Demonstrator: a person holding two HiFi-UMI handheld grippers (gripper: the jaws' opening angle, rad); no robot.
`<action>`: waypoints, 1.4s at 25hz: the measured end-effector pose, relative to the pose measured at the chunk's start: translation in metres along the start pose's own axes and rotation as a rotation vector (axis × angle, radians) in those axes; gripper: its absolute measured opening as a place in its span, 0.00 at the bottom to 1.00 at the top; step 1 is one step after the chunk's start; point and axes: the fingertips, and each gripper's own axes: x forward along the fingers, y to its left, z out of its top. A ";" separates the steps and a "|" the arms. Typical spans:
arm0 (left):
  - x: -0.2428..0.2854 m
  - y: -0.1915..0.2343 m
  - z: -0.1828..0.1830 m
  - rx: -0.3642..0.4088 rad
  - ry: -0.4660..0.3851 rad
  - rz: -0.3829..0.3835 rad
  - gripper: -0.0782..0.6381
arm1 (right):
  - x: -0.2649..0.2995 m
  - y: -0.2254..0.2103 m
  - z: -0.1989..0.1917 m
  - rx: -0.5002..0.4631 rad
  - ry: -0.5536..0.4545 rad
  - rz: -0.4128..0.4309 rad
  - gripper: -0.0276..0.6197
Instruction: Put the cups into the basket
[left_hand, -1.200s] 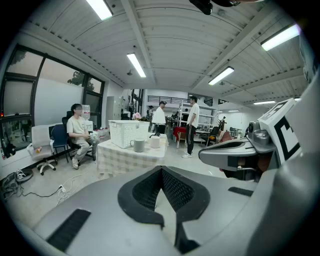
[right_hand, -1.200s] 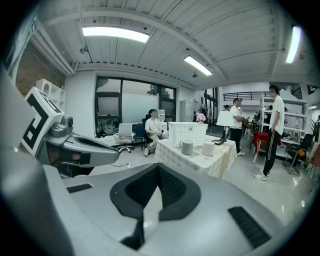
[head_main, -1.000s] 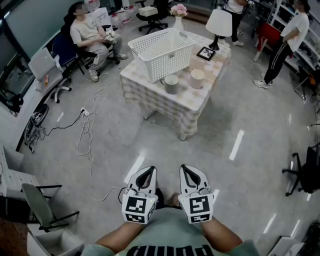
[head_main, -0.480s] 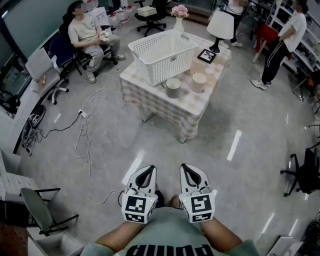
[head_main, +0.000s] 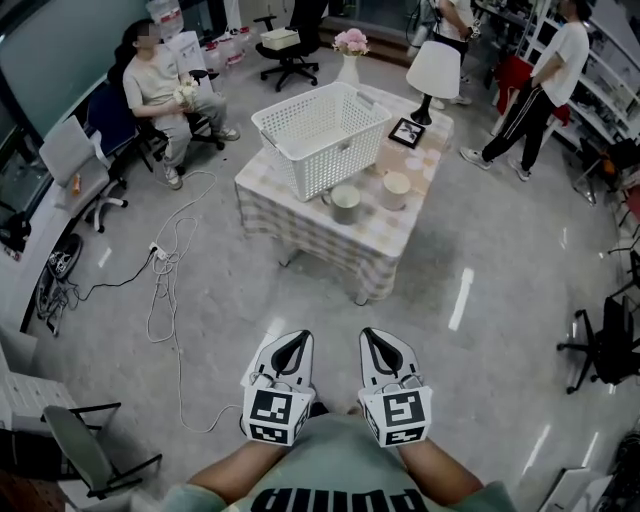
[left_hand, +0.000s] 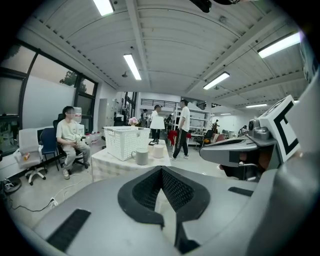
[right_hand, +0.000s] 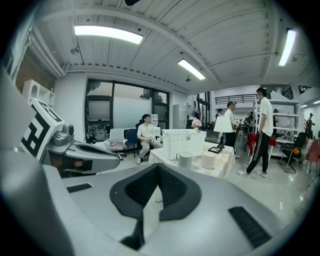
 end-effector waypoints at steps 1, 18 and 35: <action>0.003 0.004 0.003 0.002 -0.002 -0.006 0.12 | 0.004 0.000 0.004 -0.002 -0.001 -0.004 0.06; 0.024 0.062 0.040 0.052 -0.038 -0.092 0.12 | 0.056 0.011 0.047 -0.013 -0.042 -0.094 0.06; 0.032 0.104 0.026 -0.021 -0.014 -0.038 0.12 | 0.099 0.031 0.042 -0.049 0.007 -0.033 0.06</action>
